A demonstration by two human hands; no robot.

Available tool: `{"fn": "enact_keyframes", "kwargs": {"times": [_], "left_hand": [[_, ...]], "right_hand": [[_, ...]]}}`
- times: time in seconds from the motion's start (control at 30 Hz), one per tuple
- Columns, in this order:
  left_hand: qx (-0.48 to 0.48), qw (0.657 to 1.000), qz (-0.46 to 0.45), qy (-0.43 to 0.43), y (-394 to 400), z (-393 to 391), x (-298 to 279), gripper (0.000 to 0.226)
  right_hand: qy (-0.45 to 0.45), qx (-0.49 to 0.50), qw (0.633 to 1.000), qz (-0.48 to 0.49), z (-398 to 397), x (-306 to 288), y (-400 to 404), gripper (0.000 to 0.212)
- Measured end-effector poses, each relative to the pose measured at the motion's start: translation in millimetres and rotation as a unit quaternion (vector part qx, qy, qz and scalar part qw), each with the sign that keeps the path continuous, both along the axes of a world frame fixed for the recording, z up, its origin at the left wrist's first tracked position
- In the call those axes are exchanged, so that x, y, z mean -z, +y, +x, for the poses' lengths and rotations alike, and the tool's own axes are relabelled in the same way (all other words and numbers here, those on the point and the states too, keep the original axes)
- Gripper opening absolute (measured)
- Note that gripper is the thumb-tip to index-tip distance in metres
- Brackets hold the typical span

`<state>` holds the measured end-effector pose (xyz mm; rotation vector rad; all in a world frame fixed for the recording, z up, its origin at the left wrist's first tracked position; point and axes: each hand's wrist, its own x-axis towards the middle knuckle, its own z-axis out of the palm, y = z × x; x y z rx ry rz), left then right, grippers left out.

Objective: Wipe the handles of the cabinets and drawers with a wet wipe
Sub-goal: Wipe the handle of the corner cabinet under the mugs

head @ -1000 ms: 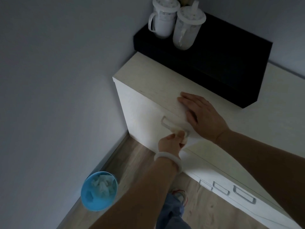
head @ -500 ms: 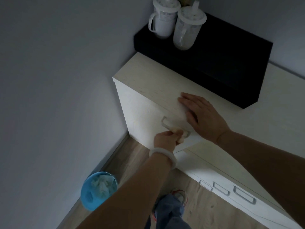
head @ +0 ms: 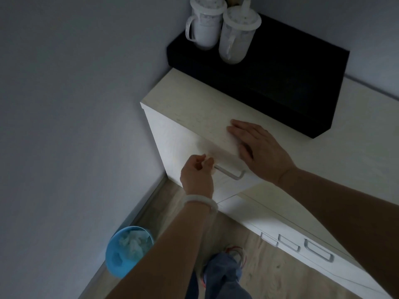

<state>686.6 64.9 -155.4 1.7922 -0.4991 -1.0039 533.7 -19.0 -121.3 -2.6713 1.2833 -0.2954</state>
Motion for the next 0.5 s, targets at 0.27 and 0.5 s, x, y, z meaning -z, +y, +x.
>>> {"fn": "enact_keyframes", "kwargs": {"times": [0.27,0.5], "left_hand": [[-0.055,0.963,0.057,0.256,16,-38,11,0.014],[-0.067,0.874,0.047,0.479,11,-68,6,0.022]], "right_hand": [[-0.004,-0.006,1.000,0.006,0,1,-1,0.050],[-0.016,-0.012,1.000,0.014,-1,2,-2,0.051]]}}
